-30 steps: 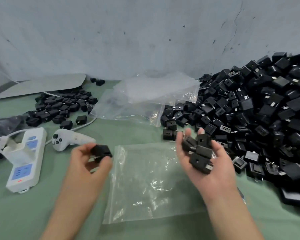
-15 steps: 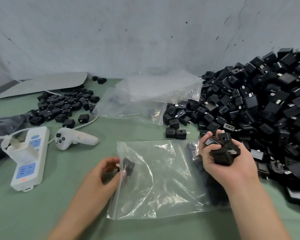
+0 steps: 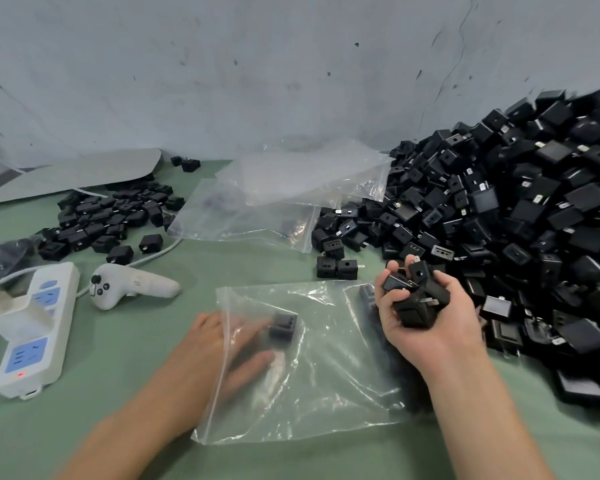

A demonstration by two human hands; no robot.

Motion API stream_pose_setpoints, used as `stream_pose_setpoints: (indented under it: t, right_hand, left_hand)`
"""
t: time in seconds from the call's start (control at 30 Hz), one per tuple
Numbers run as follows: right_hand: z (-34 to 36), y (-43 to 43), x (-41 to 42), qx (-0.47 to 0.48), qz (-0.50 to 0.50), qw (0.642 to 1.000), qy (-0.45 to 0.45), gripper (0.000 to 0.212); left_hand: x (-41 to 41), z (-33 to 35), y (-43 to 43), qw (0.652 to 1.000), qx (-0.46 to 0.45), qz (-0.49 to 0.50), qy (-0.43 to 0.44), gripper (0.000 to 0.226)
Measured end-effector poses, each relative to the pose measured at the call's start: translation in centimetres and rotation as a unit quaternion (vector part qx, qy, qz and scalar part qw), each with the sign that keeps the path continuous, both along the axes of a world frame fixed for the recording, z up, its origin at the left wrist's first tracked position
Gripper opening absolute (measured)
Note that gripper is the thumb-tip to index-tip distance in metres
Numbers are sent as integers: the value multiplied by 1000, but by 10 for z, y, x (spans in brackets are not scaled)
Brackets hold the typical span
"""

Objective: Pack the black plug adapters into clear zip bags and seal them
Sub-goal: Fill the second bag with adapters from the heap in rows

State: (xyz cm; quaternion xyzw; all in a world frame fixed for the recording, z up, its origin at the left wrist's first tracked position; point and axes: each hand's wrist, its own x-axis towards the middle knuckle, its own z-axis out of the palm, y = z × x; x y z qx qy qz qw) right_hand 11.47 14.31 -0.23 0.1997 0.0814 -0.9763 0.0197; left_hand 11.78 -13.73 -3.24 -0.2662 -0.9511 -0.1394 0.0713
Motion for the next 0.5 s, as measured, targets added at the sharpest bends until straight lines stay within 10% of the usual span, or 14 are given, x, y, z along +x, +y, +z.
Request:
stream_pose_setpoints:
  t: [0.5]
  right_hand:
    - [-5,5,2,-43,-1,999,5,26]
  left_hand:
    - [-20,14,26,968,-70,-233,61,33]
